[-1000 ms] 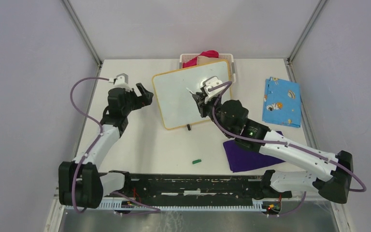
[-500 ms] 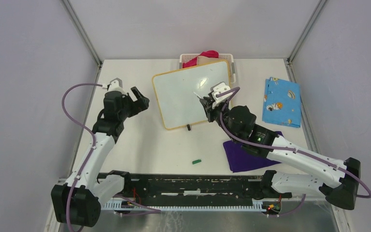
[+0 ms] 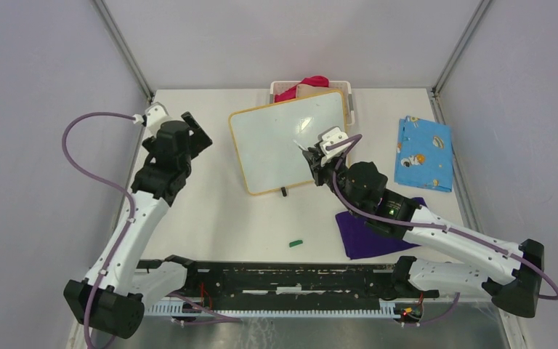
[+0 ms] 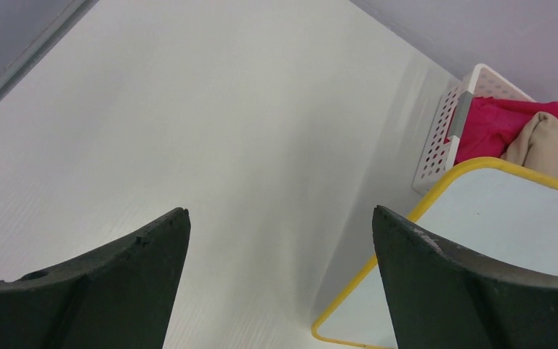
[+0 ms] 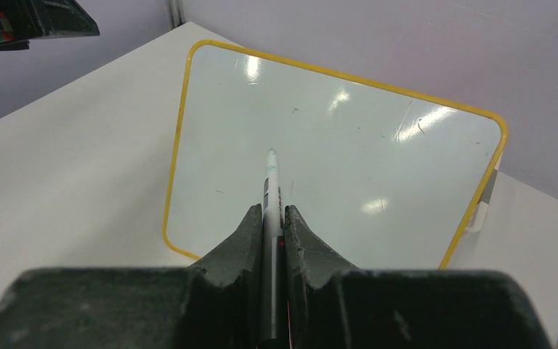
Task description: Write a sentence on the whiteboard
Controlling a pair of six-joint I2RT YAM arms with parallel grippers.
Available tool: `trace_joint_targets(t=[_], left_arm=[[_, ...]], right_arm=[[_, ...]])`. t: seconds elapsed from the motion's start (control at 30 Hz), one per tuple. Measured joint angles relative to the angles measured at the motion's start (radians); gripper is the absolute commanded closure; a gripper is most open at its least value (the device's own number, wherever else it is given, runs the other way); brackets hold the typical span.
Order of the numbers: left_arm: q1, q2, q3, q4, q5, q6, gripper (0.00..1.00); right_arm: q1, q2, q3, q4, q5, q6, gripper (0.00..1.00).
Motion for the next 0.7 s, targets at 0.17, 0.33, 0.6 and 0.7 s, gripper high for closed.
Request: trace_joint_targets(t=[0.17, 0.33, 0.6, 0.7], left_arm=[[-0.004, 0.026, -0.083, 0.132, 0.091, 0.104, 0.0], [0.047, 0.014, -0.228, 0.326, 0.314, 0.175, 0.0], [0.072, 0.028, -0.36, 0.483, 0.507, 0.265, 0.0], [0.082, 0.019, -0.425, 0.554, 0.614, 0.311, 0.01]], right_arm=[[0.0, -0.003, -0.002, 0.002, 0.0, -0.006, 1.0], [0.0, -0.011, -0.009, 0.003, 0.001, -0.011, 1.0], [0.0, -0.014, -0.027, 0.002, 0.001, -0.021, 1.0], [0.0, -0.014, -0.027, 0.003, 0.001, -0.026, 1.0]])
